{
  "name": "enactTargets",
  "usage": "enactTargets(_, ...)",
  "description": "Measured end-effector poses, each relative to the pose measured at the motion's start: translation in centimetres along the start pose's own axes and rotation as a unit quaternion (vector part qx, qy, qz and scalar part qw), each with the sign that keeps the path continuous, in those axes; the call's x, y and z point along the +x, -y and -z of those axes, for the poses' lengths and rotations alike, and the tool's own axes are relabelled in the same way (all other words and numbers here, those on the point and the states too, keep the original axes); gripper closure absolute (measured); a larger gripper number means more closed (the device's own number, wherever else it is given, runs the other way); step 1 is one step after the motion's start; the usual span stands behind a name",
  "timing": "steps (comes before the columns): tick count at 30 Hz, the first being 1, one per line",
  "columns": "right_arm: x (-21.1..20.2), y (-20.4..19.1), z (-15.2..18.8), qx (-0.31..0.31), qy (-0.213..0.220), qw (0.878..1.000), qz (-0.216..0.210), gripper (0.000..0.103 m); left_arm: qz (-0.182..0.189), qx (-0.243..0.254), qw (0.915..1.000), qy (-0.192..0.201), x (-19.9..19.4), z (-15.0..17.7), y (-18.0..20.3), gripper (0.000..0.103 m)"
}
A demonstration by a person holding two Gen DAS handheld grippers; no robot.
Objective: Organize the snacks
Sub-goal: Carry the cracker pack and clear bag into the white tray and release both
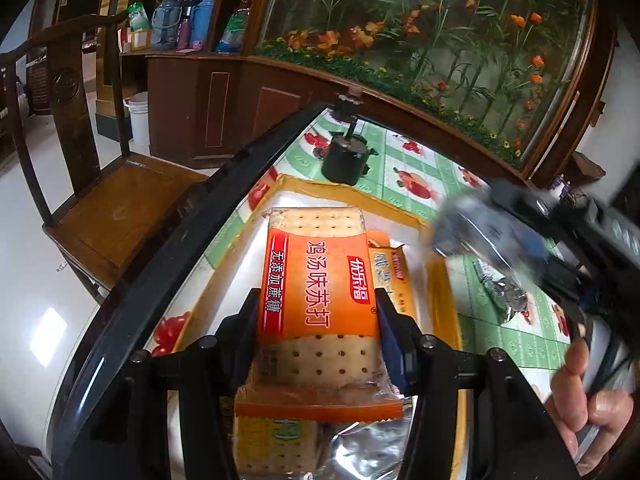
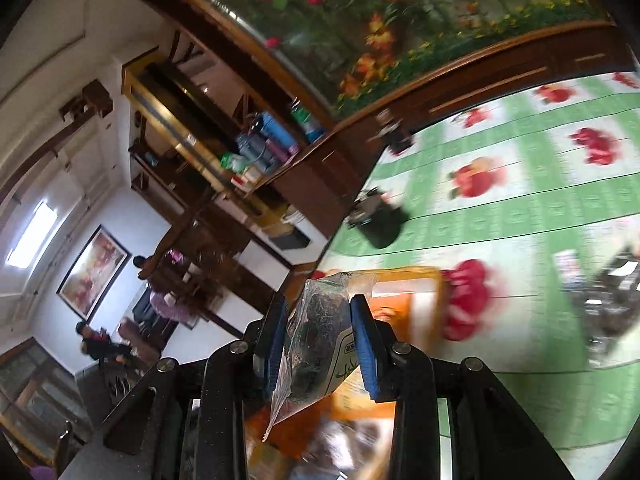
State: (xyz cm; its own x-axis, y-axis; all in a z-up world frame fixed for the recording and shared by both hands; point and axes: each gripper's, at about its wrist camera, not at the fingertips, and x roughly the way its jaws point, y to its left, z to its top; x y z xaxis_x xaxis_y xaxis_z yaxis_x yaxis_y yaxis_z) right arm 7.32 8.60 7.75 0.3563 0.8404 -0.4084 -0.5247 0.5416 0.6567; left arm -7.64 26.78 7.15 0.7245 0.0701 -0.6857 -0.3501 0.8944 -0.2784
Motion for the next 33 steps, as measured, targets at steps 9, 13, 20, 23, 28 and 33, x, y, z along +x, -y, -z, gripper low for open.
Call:
enactTargets(9, 8.5, 0.5, -0.9, 0.045, -0.067, 0.997, -0.012, 0.068, -0.030, 0.040, 0.9987, -0.006, 1.1, 0.8, 0.6, 0.050)
enactTargets(13, 10.6, 1.2, -0.3, 0.041, -0.103, 0.993, 0.027, 0.068, -0.053, 0.069, 0.9962, 0.007, 1.0, 1.4, 1.6, 0.050)
enactTargets(20, 11.2, 1.7, -0.3, 0.024, -0.118, 0.990, 0.073, 0.068, -0.069, 0.090, 0.9934, 0.018, 1.2, 1.8, 2.2, 0.050)
enactTargets(23, 11.0, 1.4, -0.2, 0.014, -0.118, 0.989, 0.084, 0.068, -0.074, 0.096, 0.9924, 0.022, 1.1, 2.0, 2.3, 0.050)
enactTargets(28, 10.5, 1.4, -0.1, 0.011, -0.116, 0.989, 0.093, 0.066, -0.074, 0.094, 0.9925, 0.024, 1.0, 2.0, 2.4, 0.050)
enactTargets(33, 10.0, 1.3, 0.1, 0.011, -0.114, 0.989, 0.095, 0.065, -0.071, 0.090, 0.9931, 0.025, 0.7, 2.0, 2.4, 0.050)
